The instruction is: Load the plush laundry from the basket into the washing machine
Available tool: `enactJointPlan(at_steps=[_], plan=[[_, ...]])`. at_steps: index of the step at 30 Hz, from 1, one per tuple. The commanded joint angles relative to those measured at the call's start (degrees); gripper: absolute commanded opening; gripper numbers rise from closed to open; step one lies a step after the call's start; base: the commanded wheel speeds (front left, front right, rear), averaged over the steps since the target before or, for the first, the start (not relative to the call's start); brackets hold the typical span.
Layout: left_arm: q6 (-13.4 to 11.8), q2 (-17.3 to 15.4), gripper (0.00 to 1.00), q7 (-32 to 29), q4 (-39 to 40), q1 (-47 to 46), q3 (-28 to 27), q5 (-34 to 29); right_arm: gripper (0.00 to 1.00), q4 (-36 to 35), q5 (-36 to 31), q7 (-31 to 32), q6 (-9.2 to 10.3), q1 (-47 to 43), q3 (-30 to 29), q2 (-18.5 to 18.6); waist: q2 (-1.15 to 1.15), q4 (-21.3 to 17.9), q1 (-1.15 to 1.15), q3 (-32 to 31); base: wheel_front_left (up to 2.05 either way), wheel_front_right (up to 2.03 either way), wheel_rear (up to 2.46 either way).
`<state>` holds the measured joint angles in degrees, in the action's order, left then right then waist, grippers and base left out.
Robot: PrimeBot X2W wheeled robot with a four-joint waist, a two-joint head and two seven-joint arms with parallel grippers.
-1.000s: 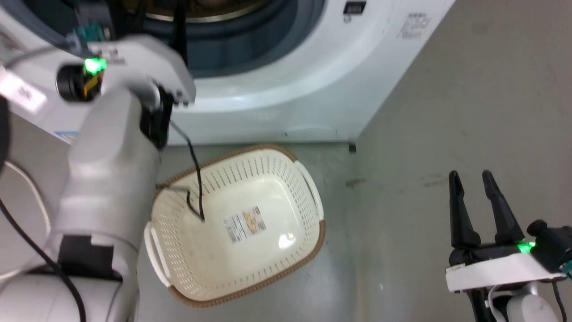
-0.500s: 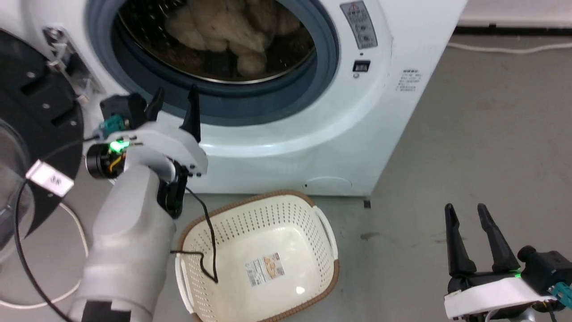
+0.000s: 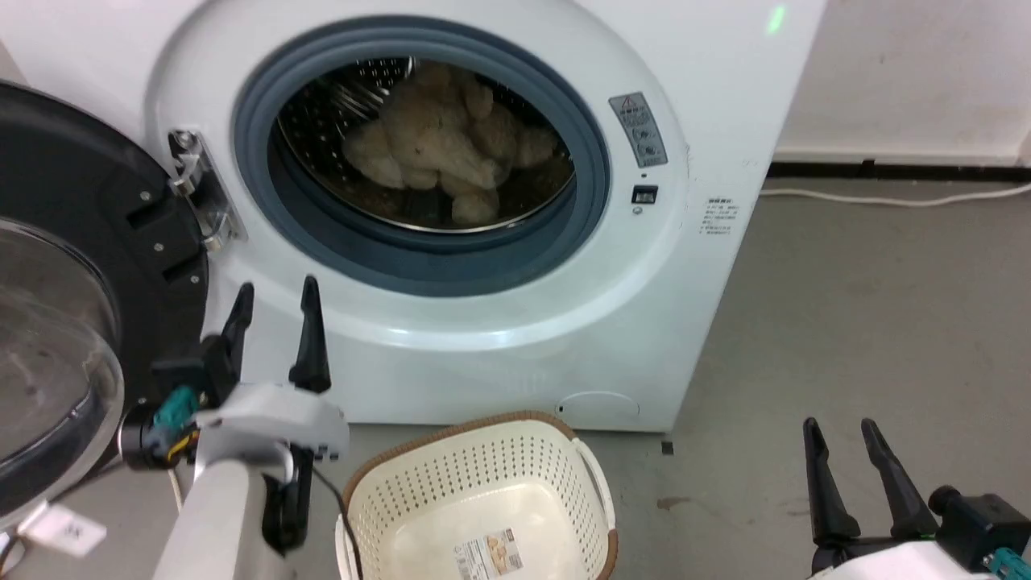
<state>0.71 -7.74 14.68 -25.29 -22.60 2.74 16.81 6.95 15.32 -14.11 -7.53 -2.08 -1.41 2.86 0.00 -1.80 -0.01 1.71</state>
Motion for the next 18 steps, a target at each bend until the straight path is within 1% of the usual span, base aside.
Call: enactJointPlan(at_steps=[1, 4, 5, 6, 7, 11, 18], plan=[[-0.7, 0.2, 1.00, 0.3, 3.0, 3.3, -0.3, -0.9, 1.00, -0.1, -0.5, 0.3, 0.04, -1.3, -0.3, 0.0, 0.00, 0.0, 0.01, -1.4, 0.00, 0.00, 0.00], [-1.2, 0.0, 1.00, 0.3, 6.7, 7.4, 0.0, -2.1, 1.00, -0.5, -0.9, 0.6, 0.04, -2.4, -0.5, 0.0, 0.00, 0.0, 0.01, -2.1, 0.00, 0.00, 0.00], [-1.2, 0.0, 1.00, 0.3, 6.7, 7.4, 0.0, -2.1, 1.00, -0.5, -0.9, 0.6, 0.04, -2.4, -0.5, 0.0, 0.00, 0.0, 0.01, -2.1, 0.00, 0.00, 0.00], [-1.3, -0.3, 1.00, 0.3, 8.6, 9.7, 0.3, -2.8, 1.00, -0.8, -1.1, 0.7, 0.04, -2.9, -0.6, 0.0, 0.00, 0.0, 0.01, -2.4, 0.00, 0.00, 0.00], [-1.3, -0.3, 1.00, 0.3, 8.6, 9.7, 0.3, -2.8, 1.00, -0.8, -1.1, 0.7, 0.04, -2.9, -0.6, 0.0, 0.00, 0.0, 0.01, -2.4, 0.00, 0.00, 0.00], [-1.3, -1.5, 1.00, -0.2, 11.3, 14.3, 1.0, -3.6, 1.00, -1.5, -1.6, 1.0, 0.04, -3.8, -0.5, 0.0, 0.00, -0.1, 0.01, -3.0, 0.00, 0.00, 0.00], [-1.6, -1.8, 1.00, -1.7, 13.9, 18.8, 1.5, -3.3, 1.00, -1.8, -1.9, 1.0, 0.04, -5.0, -0.4, 0.0, 0.00, 0.3, 0.01, -3.5, 0.00, 0.00, 0.00]])
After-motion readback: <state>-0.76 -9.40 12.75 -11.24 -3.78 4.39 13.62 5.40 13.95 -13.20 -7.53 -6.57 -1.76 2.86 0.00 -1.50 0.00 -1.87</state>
